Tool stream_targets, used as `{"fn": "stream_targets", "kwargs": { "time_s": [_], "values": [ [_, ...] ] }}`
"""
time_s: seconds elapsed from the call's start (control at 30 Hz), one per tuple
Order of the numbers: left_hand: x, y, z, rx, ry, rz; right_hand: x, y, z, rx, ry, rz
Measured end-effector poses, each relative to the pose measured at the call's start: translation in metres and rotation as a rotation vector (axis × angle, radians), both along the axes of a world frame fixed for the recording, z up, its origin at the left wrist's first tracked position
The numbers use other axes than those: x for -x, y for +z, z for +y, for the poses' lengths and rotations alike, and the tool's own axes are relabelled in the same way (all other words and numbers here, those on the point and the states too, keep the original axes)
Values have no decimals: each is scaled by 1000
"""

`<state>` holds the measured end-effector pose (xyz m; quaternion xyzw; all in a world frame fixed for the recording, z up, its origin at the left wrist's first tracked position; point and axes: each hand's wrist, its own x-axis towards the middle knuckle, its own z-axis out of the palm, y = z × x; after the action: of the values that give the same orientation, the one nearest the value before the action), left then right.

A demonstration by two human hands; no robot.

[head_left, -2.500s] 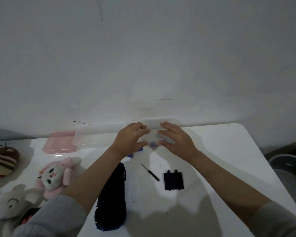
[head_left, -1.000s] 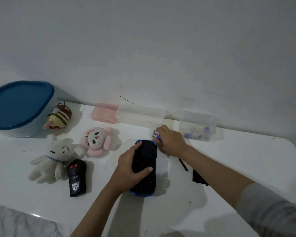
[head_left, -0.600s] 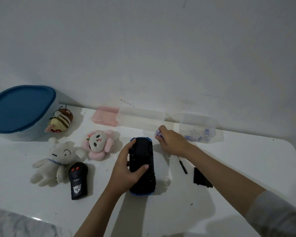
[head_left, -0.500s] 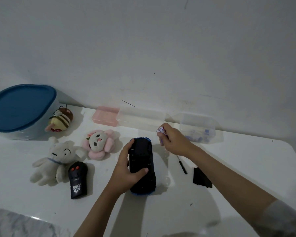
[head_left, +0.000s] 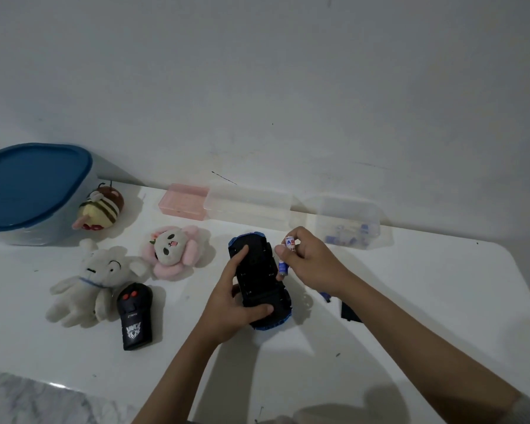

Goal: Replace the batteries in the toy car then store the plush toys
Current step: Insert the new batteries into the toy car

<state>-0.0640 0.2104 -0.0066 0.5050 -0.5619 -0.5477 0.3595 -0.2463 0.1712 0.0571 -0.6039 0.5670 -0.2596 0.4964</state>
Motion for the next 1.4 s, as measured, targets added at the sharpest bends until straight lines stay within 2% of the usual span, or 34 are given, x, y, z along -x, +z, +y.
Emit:
{"fn": "stream_targets", "kwargs": {
  "time_s": [0.2,0.37,0.47,0.67,0.97,1.17,1.4],
  "values": [
    [6,9,-3,33,13,17,-9,-2,8,43,-52,61],
    [11,14,-3,31,42,61,-7,4,6,124,-79,6],
    [13,17,-5,27,64,87,-6,7,3,117,-137,-24],
    [18,20,-7,20,140,128,-8,1,-2,168,-266,111],
    [23,22,-4,38,150,125,-9,-8,-5,253,-395,72],
    [25,24,-4,62,157,131,-8,-9,-1,295,-355,153],
    [20,21,-4,65,134,121,-4,-10,6,348,-209,177]
  ]
}}
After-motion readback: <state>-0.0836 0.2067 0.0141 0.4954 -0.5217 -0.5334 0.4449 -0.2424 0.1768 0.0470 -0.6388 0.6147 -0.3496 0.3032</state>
